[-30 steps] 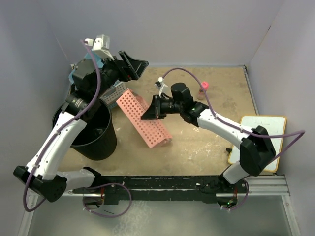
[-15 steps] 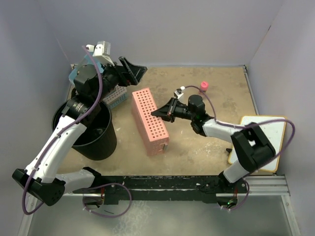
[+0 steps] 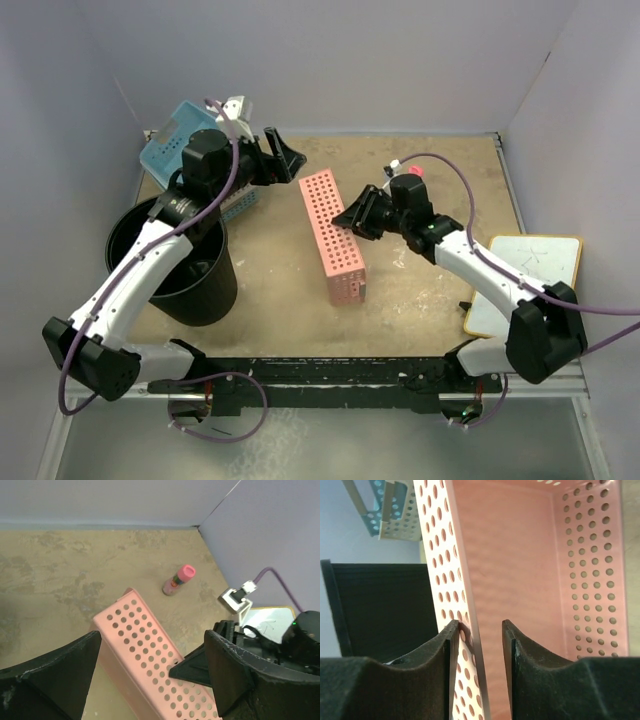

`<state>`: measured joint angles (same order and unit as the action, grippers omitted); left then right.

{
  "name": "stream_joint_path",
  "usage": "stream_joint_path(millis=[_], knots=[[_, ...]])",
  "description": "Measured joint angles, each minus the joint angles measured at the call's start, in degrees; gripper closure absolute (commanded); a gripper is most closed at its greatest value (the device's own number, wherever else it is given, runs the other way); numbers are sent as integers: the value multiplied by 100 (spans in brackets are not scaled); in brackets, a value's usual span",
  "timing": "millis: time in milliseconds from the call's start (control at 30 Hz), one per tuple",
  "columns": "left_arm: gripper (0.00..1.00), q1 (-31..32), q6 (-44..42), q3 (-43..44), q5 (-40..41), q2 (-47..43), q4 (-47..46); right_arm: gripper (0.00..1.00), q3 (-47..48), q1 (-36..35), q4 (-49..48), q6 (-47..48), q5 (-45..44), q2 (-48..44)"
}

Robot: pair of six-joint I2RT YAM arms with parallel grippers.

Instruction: Turn the large container upside down

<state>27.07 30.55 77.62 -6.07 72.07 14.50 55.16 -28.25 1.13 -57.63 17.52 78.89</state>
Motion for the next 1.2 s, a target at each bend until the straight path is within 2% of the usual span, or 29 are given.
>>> stream_joint_path(millis=[100,267,433,467,500,567,600,633,667,933,1000,1200], knots=[[19,0,-17,0,-61,203,162,61,76,17,293,260,-313,-120],[19,0,-15,-2,-179,260,275,60,-446,367,-17,321,-186,-555],[20,0,-13,-2,-313,282,275,47,-826,632,-446,299,140,-706],[20,0,-13,-2,-332,291,273,48,-946,699,-636,260,284,-708],[20,0,-11,-2,-354,306,271,54,-1104,782,-874,175,474,-708],[20,0,-7,-33,-385,328,249,78,-1412,935,-1414,-55,885,-686],[20,0,7,-50,-393,343,245,98,-1543,999,-1738,-227,1132,-651],[20,0,20,-66,-400,372,236,100,-1609,1036,-2031,-372,1355,-608],[20,0,35,-68,-404,415,236,100,-1641,1049,-2411,-544,1563,-538],[20,0,140,-210,-424,636,212,100,-1731,1036,-3512,-1126,1947,-13],[21,0,153,-212,-424,658,195,100,-1775,933,-4210,-1596,2015,319],[20,0,223,-304,-356,470,-157,100,-1515,210,-7388,-3856,2087,2164]])
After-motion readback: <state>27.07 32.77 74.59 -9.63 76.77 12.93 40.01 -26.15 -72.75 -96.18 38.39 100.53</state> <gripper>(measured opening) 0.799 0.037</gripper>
